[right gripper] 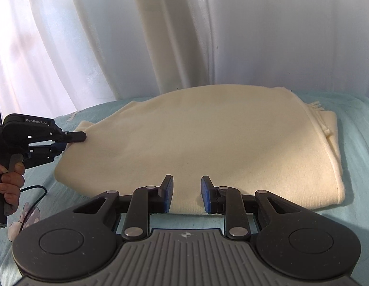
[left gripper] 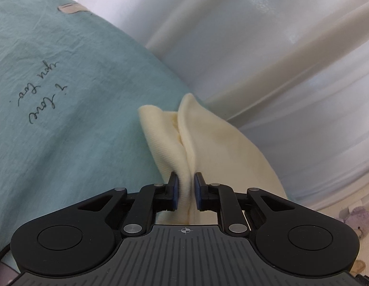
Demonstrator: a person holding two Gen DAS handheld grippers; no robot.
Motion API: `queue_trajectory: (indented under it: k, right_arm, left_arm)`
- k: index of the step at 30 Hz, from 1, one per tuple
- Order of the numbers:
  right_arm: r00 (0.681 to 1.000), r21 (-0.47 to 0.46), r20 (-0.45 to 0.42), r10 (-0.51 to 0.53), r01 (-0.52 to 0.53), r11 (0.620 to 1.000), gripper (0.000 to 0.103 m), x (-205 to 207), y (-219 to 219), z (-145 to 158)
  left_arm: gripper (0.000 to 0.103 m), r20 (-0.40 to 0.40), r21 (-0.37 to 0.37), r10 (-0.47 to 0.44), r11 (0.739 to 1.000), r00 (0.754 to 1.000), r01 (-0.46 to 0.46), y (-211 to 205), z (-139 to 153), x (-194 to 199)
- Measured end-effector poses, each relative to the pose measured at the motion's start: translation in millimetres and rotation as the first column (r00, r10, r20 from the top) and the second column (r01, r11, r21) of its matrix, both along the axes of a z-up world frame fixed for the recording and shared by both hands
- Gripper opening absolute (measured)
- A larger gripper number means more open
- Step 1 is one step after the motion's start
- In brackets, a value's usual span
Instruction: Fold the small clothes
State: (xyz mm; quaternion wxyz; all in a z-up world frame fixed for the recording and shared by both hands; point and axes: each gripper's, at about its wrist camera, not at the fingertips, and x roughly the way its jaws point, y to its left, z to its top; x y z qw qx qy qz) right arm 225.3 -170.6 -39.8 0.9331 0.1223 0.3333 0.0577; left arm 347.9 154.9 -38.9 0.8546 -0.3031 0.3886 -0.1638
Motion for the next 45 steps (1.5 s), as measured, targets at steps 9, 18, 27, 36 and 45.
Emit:
queue_trajectory:
  k: [9, 18, 27, 36, 45]
  right_arm:
    - [0.995, 0.019, 0.024, -0.099, 0.098, 0.995, 0.025, -2.2, -29.9, 5.9]
    - [0.991, 0.069, -0.004, -0.135, 0.135, 0.988, 0.025, -9.5, -47.3, -1.4]
    - [0.998, 0.125, 0.044, -0.048, 0.042, 0.991, 0.025, 16.2, -33.0, 15.9]
    - [0.985, 0.317, -0.109, 0.132, -0.091, 0.944, 0.032, 70.0, -21.8, -19.7]
    - [0.982, 0.586, -0.159, 0.098, 0.013, 0.81, 0.051, 108.2, -60.9, -30.1]
  left_arm:
    - [0.016, 0.126, 0.078, -0.197, 0.979, 0.972, 0.188, -90.1, 44.4, -8.6]
    - [0.015, 0.059, 0.137, -0.247, 0.962, 0.967, 0.237, -166.0, -3.6, -7.8]
    - [0.035, 0.143, 0.224, -0.197, 0.961, 0.97, 0.162, -127.6, 28.5, -52.7]
    - [0.033, 0.083, 0.282, -0.224, 0.94, 0.971, 0.193, -133.6, -4.6, -50.9]
    - [0.033, 0.081, 0.221, -0.216, 0.956, 0.973, 0.194, -124.7, -9.8, -52.6]
